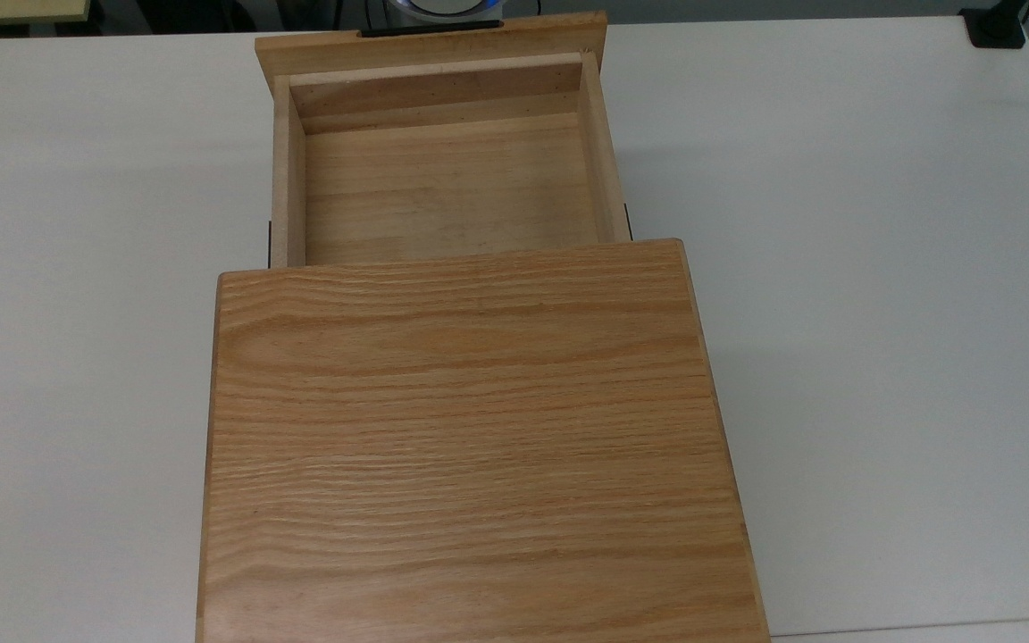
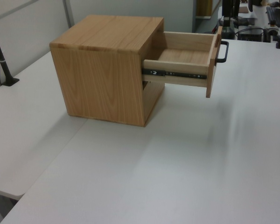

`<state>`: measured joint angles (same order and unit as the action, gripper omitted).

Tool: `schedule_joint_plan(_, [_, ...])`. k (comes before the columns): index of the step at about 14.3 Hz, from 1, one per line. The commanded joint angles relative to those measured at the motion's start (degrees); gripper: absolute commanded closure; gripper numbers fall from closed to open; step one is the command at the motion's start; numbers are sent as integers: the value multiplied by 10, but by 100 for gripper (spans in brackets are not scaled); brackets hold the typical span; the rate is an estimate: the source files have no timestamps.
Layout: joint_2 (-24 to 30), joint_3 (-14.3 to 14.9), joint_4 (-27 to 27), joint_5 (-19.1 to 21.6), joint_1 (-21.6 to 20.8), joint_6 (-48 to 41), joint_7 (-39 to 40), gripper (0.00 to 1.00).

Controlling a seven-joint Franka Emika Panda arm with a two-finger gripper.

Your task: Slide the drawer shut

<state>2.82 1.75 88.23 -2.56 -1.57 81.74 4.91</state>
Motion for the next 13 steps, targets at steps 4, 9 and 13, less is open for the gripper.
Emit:
schedule_joint_plan(4, [112,-2,133,-2,-4,35,59,47])
schedule_joint_plan(9, [114,-18,155,2,-5,29,63,100])
schedule_joint_plan(13, [71,-29,145,-2,-5,37,61,100])
